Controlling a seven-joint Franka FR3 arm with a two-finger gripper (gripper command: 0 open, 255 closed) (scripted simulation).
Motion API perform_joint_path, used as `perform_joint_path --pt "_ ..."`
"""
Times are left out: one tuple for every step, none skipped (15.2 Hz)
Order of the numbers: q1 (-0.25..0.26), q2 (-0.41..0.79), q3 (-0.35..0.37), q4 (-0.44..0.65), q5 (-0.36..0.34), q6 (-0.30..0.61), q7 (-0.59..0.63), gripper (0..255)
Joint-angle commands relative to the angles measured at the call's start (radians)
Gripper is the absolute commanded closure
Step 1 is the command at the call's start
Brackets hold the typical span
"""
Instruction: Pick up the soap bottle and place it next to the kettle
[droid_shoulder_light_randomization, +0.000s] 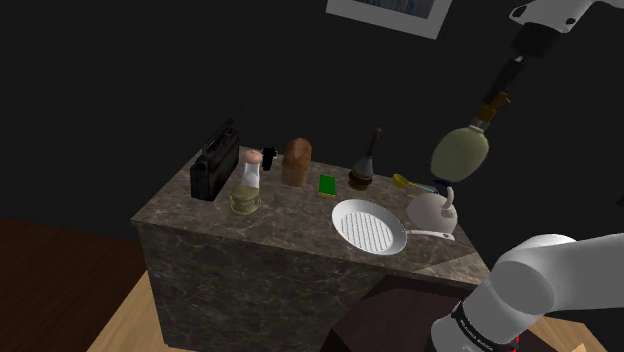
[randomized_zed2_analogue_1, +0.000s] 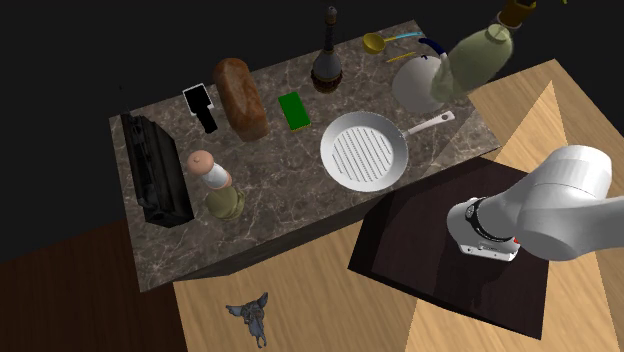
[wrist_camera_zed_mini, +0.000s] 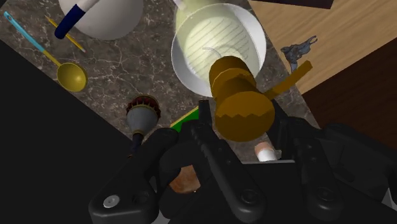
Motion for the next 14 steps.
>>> perform_joint_path --pt "-0.009 -0.029 -0.028 0.001 -0.021 -0.028 -0.037 255" --pt "-0.014 -0.041 -0.043 0.003 -0.033 -0.043 -0.057 255" --pt "-0.018 -0.052 -0.058 0.007 -0.044 -0.057 -0.077 255" --pt "-0.023 -0.063 -0.074 0.012 -0.057 -0.071 -0.097 255" --pt "-0.026 -0.072 -0.090 0.018 -0.069 -0.085 -0.117 255" --pt "-0.030 -0.080 -0.106 0.025 -0.082 -0.099 -0.138 255" --pt "-0.033 -0.088 -0.122 0.033 -0.095 -0.113 -0.159 255" --pt "-0.036 -0.095 -0.139 0.043 -0.108 -0.127 -0.180 255" --pt "-0.038 -0.101 -0.155 0.053 -0.122 -0.140 -0.202 255" --pt "-0.040 -0.105 -0.173 0.065 -0.136 -0.154 -0.224 255" --pt "-0.042 -0.109 -0.190 0.078 -0.150 -0.168 -0.247 255" --pt "-0.043 -0.112 -0.208 0.092 -0.164 -0.181 -0.270 255" --pt "-0.043 -0.114 -0.226 0.107 -0.178 -0.194 -0.293 255" --pt "-0.043 -0.115 -0.245 0.123 -0.193 -0.207 -0.317 255"
